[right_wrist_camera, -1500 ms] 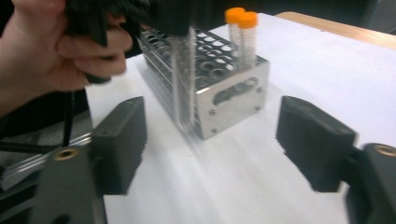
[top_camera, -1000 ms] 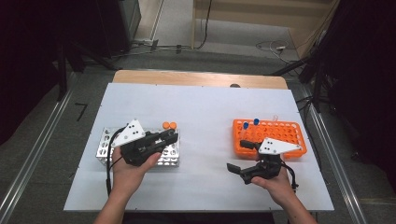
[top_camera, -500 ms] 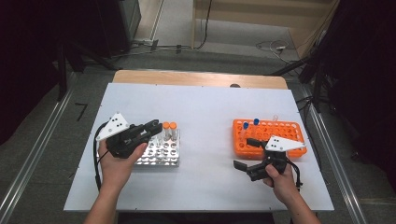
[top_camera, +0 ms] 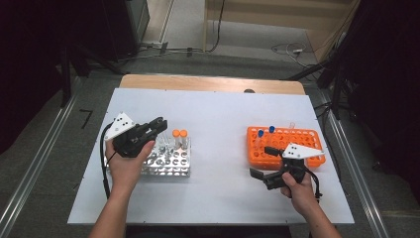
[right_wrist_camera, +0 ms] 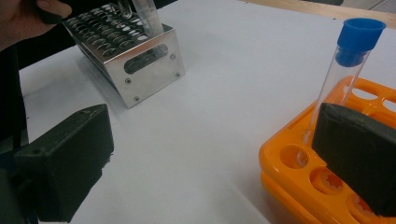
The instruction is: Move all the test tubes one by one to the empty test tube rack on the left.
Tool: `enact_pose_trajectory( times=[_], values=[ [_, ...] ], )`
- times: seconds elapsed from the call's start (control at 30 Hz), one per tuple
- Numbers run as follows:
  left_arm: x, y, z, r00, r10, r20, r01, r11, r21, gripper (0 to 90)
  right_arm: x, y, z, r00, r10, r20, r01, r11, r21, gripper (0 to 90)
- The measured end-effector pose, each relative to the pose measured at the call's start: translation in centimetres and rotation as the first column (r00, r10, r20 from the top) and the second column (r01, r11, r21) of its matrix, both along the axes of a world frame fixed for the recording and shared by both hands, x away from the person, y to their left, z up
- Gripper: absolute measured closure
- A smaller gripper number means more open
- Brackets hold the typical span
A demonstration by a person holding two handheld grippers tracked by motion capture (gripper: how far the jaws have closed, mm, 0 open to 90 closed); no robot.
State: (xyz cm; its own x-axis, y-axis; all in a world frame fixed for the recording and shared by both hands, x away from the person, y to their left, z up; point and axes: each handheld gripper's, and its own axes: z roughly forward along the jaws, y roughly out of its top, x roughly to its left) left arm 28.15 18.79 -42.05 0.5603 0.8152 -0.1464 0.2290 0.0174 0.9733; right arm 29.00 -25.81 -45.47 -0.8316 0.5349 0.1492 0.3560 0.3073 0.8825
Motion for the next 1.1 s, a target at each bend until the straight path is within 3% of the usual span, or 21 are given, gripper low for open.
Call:
enact_pose_trajectory(
  times=[0.2,0.43,0.7,1.1],
  values=[
    [0.8,-0.5,-0.5,0.9998,0.017,0.012,-0.017,0.9999,0.004,76.7,0.0,-0.1,0.0,1.0,-0.006,0.002,0.006,1.0,-0.001,0.0],
    [1.0,-0.6,-1.0,0.9988,0.048,-0.003,-0.048,0.9984,0.03,76.7,0.2,-0.4,-0.1,0.9999,-0.016,0.001,0.016,1.0,-0.001,0.0],
    [1.4,-1.1,-1.5,0.9977,0.05,-0.045,-0.047,0.9964,0.071,76.6,0.2,-0.4,-0.2,0.9998,-0.021,-0.001,0.021,1.0,-0.005,0.0],
    [1.5,-1.5,-1.8,0.9891,0.059,-0.134,-0.041,0.9897,0.137,75.8,0.6,-1.3,0.0,0.9982,-0.06,0.003,0.06,0.998,0.015,0.0]
  ],
)
